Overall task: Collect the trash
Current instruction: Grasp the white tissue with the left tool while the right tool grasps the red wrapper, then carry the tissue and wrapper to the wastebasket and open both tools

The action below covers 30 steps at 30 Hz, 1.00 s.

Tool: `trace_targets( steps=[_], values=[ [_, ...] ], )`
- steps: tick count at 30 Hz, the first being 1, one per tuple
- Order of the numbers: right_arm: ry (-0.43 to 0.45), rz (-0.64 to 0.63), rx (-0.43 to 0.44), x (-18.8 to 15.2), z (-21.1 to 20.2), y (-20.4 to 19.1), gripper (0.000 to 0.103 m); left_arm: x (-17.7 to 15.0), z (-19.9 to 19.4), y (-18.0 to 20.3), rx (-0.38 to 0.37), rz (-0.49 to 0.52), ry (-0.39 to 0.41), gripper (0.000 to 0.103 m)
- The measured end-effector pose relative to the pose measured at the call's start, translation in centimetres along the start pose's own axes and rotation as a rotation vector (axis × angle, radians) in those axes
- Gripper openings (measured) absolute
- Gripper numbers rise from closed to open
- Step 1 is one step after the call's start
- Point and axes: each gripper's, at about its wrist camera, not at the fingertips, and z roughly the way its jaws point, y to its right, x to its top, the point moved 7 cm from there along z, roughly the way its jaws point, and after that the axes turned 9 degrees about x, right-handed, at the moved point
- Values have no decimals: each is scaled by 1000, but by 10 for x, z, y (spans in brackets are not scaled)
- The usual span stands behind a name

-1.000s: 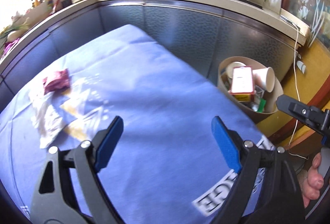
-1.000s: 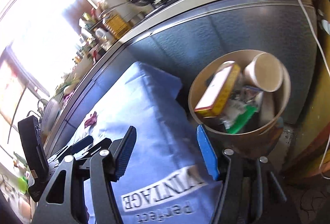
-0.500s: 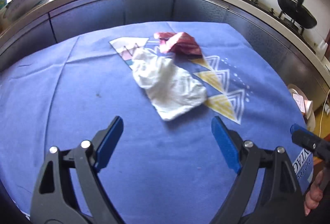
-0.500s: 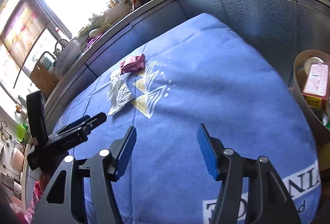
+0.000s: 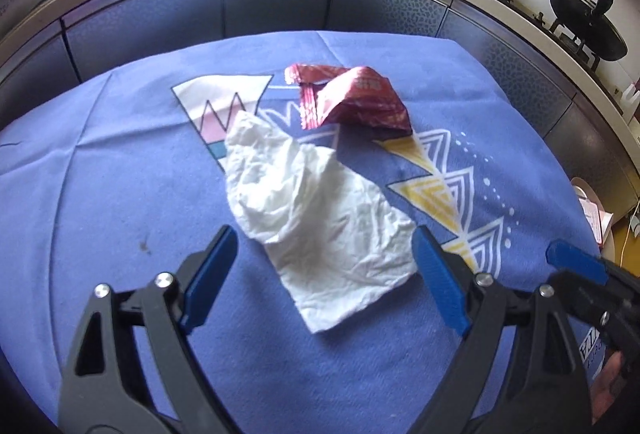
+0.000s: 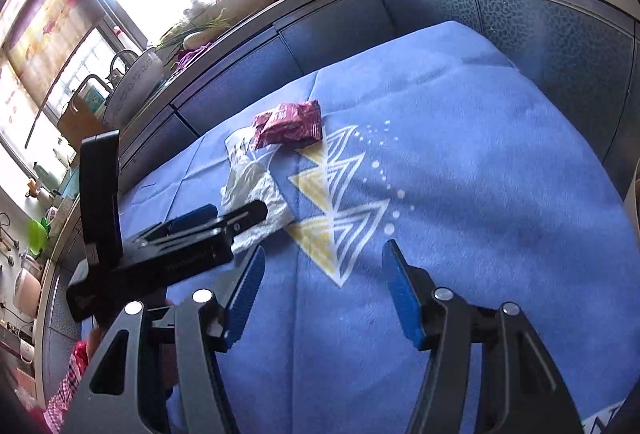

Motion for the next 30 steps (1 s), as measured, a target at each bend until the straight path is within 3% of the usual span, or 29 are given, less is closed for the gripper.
trace_targets(
  steps=[1, 2, 5, 10, 17, 19, 21, 22, 30],
  values=[
    [4, 4, 4, 10, 5, 2, 60, 0, 2, 1, 9, 3, 1, 71],
    [7, 3, 8, 20, 10, 2, 60, -1, 3, 2, 12, 5, -8, 49],
    [-1, -51, 27, 57, 36, -7, 60, -4, 2, -8, -7, -27, -17, 11],
    [-73, -132, 2, 95, 95, -14, 63, -19, -27, -39, -45, -103, -13, 11],
    [-123, 84, 99, 100, 131, 6, 64, -51, -55, -62, -52, -141, -30, 11],
    [-138, 41, 92, 89, 126, -2, 45, -55, -57, -64, -55, -143, -39, 11],
    [-162, -7, 67, 75, 117, -10, 20, -56, -58, -62, -56, -141, -44, 11],
    [-166, -24, 68, 68, 111, -14, 15, -57, -58, -60, -56, -138, -47, 11],
    [-26, 45, 109, 19, 5, 2, 13, -65, -75, -11, -126, -63, -39, 11]
  ],
)
